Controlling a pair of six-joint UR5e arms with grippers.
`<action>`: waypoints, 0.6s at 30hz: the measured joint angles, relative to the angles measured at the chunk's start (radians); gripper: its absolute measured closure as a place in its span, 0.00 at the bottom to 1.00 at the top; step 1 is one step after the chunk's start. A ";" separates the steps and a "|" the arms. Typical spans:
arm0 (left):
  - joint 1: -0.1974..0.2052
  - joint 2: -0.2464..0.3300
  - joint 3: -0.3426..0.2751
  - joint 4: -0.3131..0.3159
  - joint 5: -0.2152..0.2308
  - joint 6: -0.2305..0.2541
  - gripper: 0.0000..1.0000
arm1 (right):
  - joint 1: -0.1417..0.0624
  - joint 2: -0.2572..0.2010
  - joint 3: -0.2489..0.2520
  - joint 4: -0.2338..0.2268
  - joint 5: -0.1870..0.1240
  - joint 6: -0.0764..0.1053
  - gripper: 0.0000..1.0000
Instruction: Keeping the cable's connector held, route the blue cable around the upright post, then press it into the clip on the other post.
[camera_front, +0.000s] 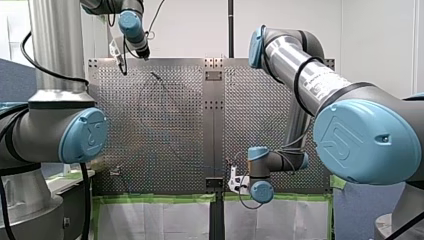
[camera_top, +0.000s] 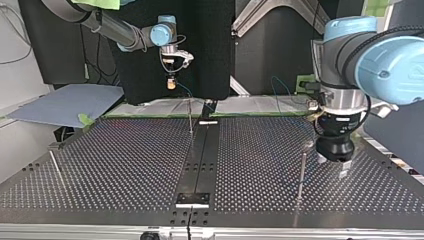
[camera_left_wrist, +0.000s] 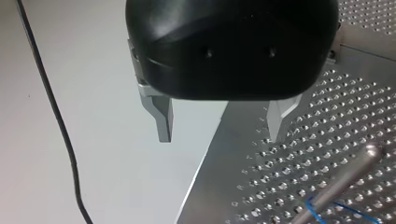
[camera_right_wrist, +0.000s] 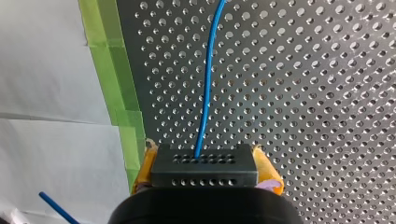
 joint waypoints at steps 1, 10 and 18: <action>0.000 0.000 0.008 -0.008 -0.005 0.008 0.00 | 0.000 0.000 0.000 0.000 0.000 0.000 1.00; -0.005 -0.018 0.067 -0.081 -0.060 0.080 0.00 | 0.000 0.000 0.000 0.000 0.000 0.001 1.00; -0.018 -0.039 0.071 -0.144 -0.059 0.143 0.00 | 0.000 0.000 0.000 0.000 0.000 0.001 1.00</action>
